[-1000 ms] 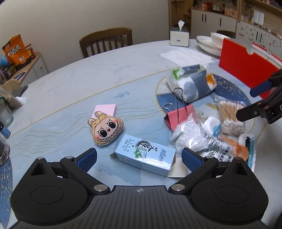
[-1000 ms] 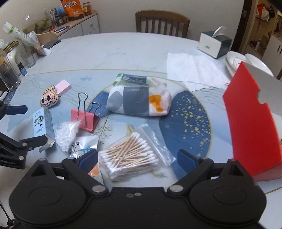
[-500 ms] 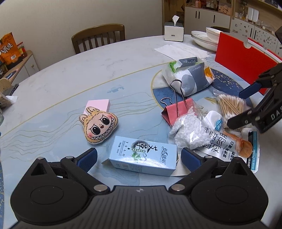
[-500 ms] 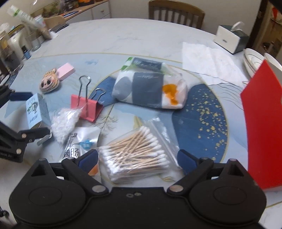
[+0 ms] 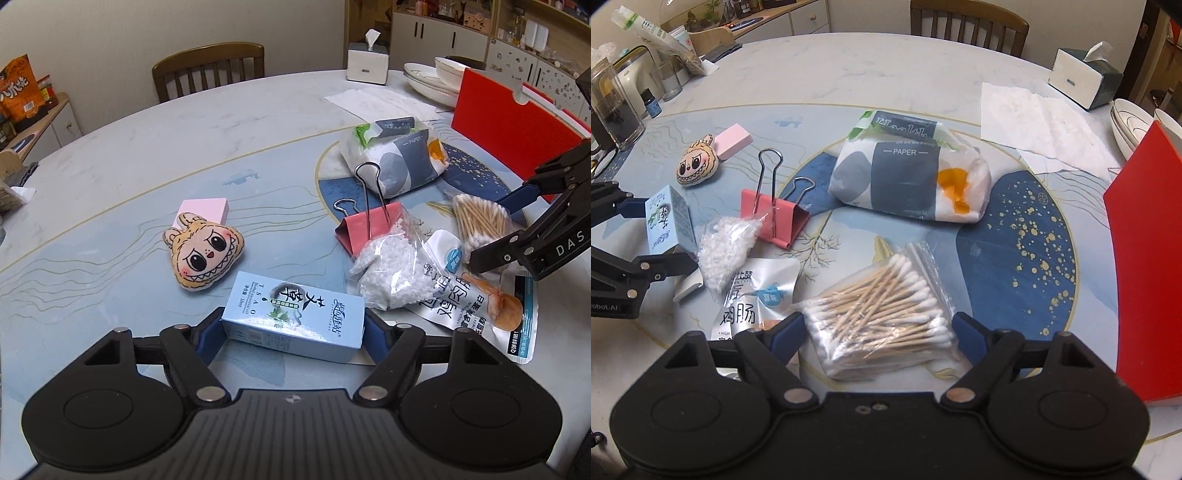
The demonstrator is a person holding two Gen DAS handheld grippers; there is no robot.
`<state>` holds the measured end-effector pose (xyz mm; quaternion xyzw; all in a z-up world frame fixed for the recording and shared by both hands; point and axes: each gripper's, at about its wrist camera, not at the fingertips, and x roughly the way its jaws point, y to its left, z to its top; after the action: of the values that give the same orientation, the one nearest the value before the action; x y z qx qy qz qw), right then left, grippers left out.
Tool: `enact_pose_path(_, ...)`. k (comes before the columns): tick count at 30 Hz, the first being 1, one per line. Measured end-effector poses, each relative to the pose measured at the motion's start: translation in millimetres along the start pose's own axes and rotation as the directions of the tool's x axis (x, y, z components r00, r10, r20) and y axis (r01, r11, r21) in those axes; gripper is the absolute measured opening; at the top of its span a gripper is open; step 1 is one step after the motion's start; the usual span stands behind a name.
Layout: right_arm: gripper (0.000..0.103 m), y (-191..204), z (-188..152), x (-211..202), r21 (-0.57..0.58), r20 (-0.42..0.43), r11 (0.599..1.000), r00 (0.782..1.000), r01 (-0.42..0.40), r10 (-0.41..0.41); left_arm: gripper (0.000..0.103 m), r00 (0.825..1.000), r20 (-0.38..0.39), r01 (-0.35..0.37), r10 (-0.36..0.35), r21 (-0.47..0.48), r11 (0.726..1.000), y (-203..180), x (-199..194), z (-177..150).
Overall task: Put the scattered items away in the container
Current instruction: 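Grasp the light-blue carton with the left tool while the right tool grasps the cotton swab bag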
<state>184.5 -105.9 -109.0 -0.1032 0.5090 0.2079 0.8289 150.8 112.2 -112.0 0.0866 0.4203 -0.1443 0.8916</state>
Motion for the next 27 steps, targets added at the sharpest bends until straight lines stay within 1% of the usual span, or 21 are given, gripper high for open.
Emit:
enact_pose_path(6,0.077,-2.6,-0.6,-3.4,0.008,0.006,1.000,1.000,-0.003,0.003,0.074,1.000,-0.008,-0.016,0.015,-0.027,1.000,-0.3,-4.9,0.6)
enact_pose_path(13,0.077,-8.6,-2.8,-16.1,0.035,0.025,0.999,1.000,-0.009,0.008,0.074,0.999,-0.009,-0.034,0.034,-0.064,0.997,-0.5,-16.7,3.1)
enact_pose_path(19,0.077,-14.8,-6.3,-32.0,0.047,0.034,0.999,0.999,-0.006,0.004,0.074,0.999,0.005,-0.034,0.035,-0.072,0.997,-6.8,-28.5,7.2)
enact_pose_path(27,0.077,-25.1,-11.2,-66.6,0.062,0.077,0.998,0.997,-0.016,0.012,0.074,1.000,0.021,-0.014,0.016,-0.078,0.997,-23.4,-45.7,18.6)
